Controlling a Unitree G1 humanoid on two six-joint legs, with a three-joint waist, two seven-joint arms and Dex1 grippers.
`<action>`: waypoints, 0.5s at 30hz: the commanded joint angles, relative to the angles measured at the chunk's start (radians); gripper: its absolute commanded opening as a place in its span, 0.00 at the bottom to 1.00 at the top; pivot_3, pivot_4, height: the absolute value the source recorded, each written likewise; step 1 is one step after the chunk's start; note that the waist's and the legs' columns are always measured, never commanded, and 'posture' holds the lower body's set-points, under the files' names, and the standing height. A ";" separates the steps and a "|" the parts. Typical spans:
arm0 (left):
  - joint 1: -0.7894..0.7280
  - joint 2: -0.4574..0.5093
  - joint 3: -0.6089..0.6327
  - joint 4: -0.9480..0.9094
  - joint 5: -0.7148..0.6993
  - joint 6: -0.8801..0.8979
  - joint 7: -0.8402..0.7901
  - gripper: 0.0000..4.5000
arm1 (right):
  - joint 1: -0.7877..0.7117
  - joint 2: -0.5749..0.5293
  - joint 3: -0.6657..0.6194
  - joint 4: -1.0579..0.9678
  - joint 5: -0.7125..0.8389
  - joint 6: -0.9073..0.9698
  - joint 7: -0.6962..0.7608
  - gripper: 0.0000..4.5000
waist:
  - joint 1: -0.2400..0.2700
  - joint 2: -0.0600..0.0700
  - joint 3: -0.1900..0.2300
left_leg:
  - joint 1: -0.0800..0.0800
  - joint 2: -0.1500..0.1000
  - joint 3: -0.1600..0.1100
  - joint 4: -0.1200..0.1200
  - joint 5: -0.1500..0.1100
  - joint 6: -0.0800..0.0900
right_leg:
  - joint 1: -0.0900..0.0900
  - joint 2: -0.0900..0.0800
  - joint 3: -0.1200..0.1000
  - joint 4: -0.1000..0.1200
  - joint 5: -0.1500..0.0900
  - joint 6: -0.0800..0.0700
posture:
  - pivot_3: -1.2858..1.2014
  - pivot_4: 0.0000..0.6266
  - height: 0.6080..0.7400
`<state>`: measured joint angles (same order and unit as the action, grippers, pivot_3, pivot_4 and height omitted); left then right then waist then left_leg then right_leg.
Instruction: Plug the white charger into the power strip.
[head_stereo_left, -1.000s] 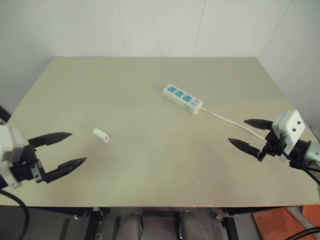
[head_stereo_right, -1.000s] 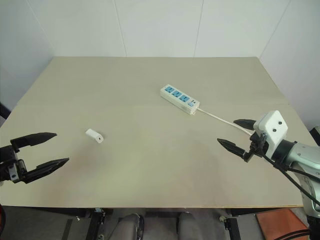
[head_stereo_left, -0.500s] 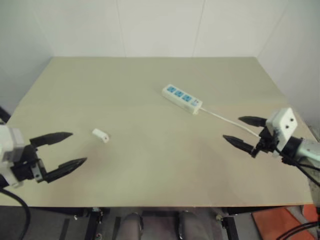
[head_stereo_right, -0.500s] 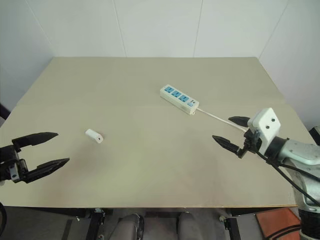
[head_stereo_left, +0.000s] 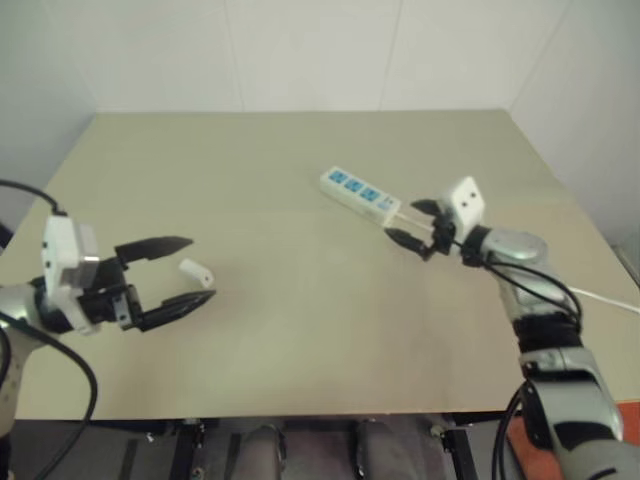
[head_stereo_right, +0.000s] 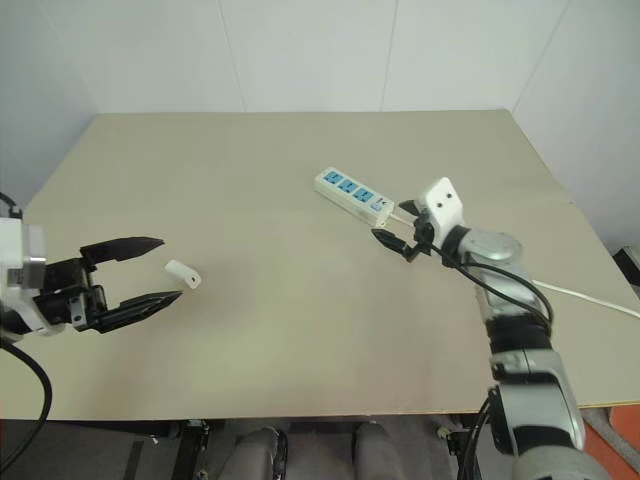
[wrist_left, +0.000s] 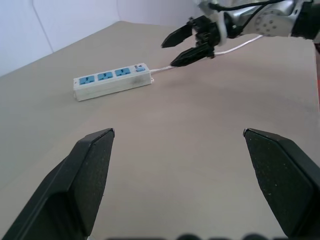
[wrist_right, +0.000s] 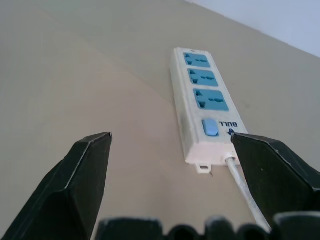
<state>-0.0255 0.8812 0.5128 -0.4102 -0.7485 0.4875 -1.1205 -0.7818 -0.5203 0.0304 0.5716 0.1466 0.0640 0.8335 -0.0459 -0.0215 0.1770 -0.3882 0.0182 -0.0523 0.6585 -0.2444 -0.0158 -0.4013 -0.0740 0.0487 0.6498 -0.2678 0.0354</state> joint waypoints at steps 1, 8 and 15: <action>-0.009 0.001 0.001 0.002 -0.002 -0.022 0.009 1.00 | -0.105 0.021 0.004 0.185 -0.035 -0.105 0.018 1.00 | -0.001 0.000 0.000 | -0.001 0.000 0.000 0.000 0.000 0.000 | -0.002 0.000 0.000 0.000 0.000 0.000 | 0.52 0.24 1.00; -0.003 -0.004 -0.001 -0.013 -0.009 -0.026 0.023 1.00 | -0.300 0.057 0.018 0.583 -0.134 -0.238 -0.025 1.00 | -0.005 0.000 0.000 | -0.002 0.000 0.001 0.000 0.000 0.000 | -0.003 -0.001 0.000 0.000 0.000 0.000 | 0.52 0.24 1.00; 0.054 -0.012 0.044 -0.066 -0.029 -0.017 0.044 1.00 | -0.371 0.054 0.019 0.728 -0.209 -0.241 -0.116 1.00 | -0.012 0.000 0.000 | -0.002 0.000 0.001 0.000 0.000 0.000 | -0.003 -0.001 0.000 0.000 0.000 0.000 | 0.52 0.24 1.00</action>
<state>0.0237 0.8670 0.5124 -0.4375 -0.7514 0.4830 -1.0845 -1.1225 -0.4559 0.0612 1.2941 -0.0512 -0.1565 0.7393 -0.0581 -0.0212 0.1773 -0.3906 0.0178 -0.0518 0.6581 -0.2443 -0.0160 -0.4046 -0.0749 0.0489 0.6502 -0.2678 0.0354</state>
